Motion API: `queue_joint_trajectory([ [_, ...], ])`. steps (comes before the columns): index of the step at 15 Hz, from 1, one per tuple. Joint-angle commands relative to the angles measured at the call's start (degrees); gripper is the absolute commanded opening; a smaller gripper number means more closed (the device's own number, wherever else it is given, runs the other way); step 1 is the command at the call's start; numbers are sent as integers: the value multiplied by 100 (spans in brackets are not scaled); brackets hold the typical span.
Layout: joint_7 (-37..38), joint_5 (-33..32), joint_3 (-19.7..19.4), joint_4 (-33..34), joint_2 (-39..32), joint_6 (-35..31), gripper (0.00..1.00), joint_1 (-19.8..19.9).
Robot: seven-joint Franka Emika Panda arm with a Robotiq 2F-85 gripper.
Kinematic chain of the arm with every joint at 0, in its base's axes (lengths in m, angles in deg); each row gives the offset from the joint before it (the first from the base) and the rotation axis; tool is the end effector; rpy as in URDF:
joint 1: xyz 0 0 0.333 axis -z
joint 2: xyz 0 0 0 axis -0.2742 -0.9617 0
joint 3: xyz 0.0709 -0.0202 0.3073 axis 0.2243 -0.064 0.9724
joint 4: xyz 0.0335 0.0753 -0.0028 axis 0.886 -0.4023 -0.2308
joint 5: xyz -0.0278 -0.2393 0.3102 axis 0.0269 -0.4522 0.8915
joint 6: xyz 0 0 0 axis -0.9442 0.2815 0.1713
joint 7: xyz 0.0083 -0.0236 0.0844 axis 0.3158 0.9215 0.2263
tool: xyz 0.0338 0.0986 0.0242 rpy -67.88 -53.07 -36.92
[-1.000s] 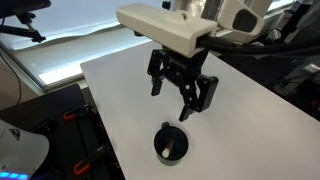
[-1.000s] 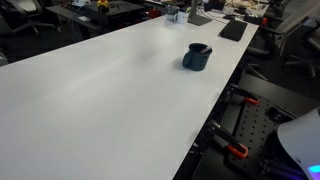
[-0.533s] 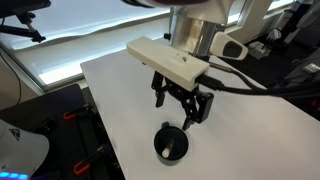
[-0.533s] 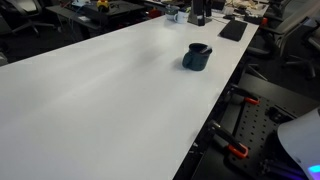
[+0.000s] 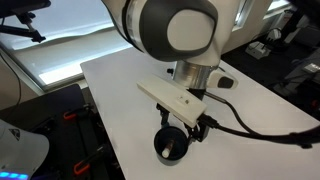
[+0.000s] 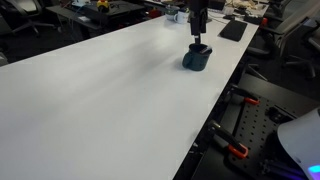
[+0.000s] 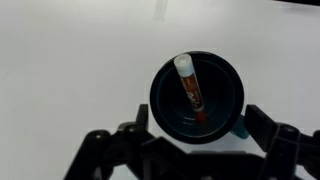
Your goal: Take the red marker out of the green mug.
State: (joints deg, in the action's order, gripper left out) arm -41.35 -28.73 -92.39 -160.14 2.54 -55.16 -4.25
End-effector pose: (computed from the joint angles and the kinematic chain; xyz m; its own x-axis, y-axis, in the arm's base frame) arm 0.4512 -0.1939 0.2371 0.9443 0.1406 -0.2974 0.1922 -0.9696 0.1518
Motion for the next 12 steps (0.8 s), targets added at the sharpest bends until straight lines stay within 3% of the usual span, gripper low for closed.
queue_joint_trajectory([
  [1, 34, -109, -62, -15, -113, -157, 68, 23],
  [3, 39, -124, -85, -10, -175, -147, 52, 26],
  [6, 25, -124, -103, -9, -225, -134, 48, 38],
  [12, -52, -72, -122, -4, -421, -24, 54, 110],
])
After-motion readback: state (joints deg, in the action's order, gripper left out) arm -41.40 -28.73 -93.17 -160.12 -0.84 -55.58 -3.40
